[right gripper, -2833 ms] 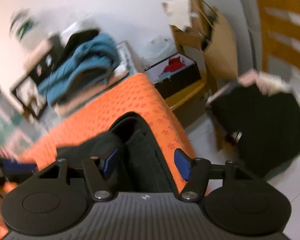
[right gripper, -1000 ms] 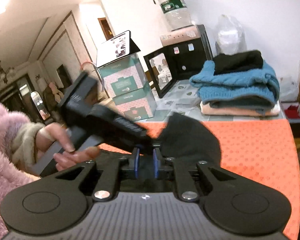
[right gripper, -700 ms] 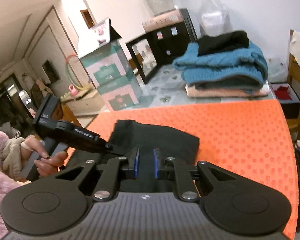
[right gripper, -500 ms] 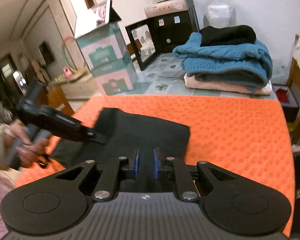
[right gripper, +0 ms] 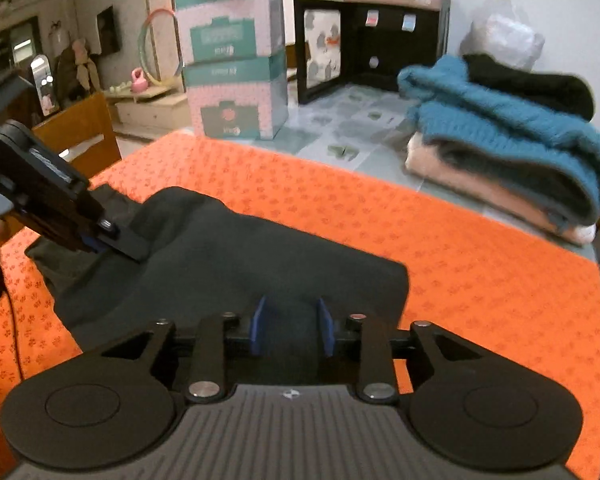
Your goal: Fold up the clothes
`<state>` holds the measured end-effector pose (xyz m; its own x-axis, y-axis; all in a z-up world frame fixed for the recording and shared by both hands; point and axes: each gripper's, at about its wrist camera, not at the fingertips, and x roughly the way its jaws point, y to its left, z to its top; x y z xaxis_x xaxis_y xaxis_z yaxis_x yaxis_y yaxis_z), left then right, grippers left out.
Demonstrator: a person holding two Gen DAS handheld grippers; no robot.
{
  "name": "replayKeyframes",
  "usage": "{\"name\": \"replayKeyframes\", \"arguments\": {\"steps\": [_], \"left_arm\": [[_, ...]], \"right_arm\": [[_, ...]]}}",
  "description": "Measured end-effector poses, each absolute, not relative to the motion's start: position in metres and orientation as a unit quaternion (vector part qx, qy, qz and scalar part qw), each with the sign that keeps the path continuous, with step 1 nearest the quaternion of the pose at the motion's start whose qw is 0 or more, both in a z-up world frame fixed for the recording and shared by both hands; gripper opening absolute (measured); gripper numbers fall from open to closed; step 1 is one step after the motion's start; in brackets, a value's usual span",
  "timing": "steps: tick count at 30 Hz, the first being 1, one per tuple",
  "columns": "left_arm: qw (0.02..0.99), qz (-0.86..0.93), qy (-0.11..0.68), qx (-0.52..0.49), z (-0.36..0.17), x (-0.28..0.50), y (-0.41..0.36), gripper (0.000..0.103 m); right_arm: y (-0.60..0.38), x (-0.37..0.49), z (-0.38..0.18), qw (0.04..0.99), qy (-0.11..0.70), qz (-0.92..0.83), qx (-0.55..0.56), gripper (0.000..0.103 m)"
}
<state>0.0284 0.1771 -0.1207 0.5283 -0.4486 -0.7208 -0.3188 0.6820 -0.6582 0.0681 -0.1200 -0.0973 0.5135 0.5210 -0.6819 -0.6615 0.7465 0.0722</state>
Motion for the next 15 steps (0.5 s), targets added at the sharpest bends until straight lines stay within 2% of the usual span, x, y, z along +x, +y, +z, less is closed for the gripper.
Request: {"name": "replayKeyframes", "arguments": {"steps": [6,9,15], "left_arm": [[0.802,-0.013,0.454,-0.389,-0.102,0.011,0.186,0.022],[0.831,-0.024,0.433,-0.349,-0.082,0.014,0.175,0.022],[0.872,-0.066,0.395,-0.283,-0.062,0.039,0.141,0.022]], "right_arm": [[-0.114,0.069,-0.089,0.866,0.356,0.338,-0.1,0.035],[-0.108,0.065,-0.077,0.87,0.333,0.345,-0.115,0.037],[-0.086,0.062,-0.091,0.855,0.343,0.358,-0.154,0.037]]}}
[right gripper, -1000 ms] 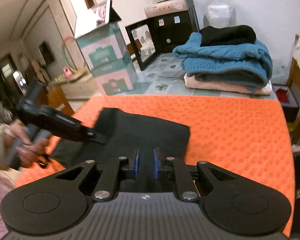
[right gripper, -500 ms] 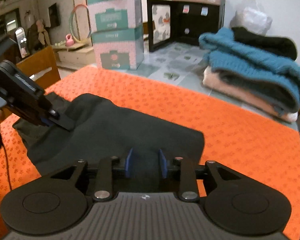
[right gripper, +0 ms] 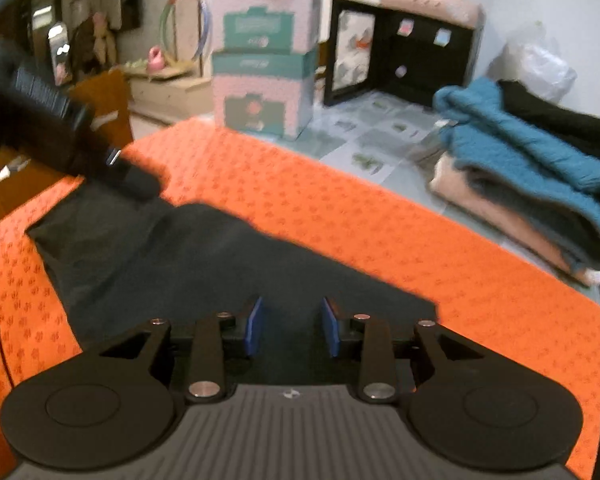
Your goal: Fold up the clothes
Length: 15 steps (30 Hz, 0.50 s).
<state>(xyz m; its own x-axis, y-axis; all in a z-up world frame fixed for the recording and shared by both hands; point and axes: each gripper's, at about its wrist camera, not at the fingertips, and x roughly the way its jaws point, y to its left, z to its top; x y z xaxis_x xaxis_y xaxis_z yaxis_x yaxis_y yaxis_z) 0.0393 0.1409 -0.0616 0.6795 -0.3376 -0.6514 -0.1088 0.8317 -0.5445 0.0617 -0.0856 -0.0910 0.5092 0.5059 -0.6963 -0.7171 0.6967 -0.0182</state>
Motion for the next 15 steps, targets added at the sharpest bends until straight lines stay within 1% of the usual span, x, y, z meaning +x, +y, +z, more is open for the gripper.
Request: {"name": "replayKeyframes", "arguments": {"steps": [5,12,13,14,15], "left_arm": [[0.865,-0.045,0.435,-0.246,-0.088,0.061,0.127,0.022],[0.854,-0.014,0.455,-0.252,-0.109,0.05,0.14,0.022],[0.851,-0.005,0.459,-0.254,-0.112,0.049,0.143,0.023],[0.847,0.0,0.463,-0.261,-0.117,0.048,0.146,0.032],[0.842,0.001,0.464,-0.275,-0.121,0.046,0.15,0.033]], "right_arm": [[-0.087,0.065,-0.104,0.856,0.351,0.355,-0.136,0.037],[-0.091,0.051,-0.076,0.853,0.349,0.373,-0.105,0.038],[-0.089,0.047,-0.079,0.849,0.354,0.375,-0.112,0.039],[-0.088,0.044,-0.084,0.845,0.36,0.376,-0.121,0.04],[-0.086,0.04,-0.091,0.843,0.363,0.375,-0.13,0.041]]}}
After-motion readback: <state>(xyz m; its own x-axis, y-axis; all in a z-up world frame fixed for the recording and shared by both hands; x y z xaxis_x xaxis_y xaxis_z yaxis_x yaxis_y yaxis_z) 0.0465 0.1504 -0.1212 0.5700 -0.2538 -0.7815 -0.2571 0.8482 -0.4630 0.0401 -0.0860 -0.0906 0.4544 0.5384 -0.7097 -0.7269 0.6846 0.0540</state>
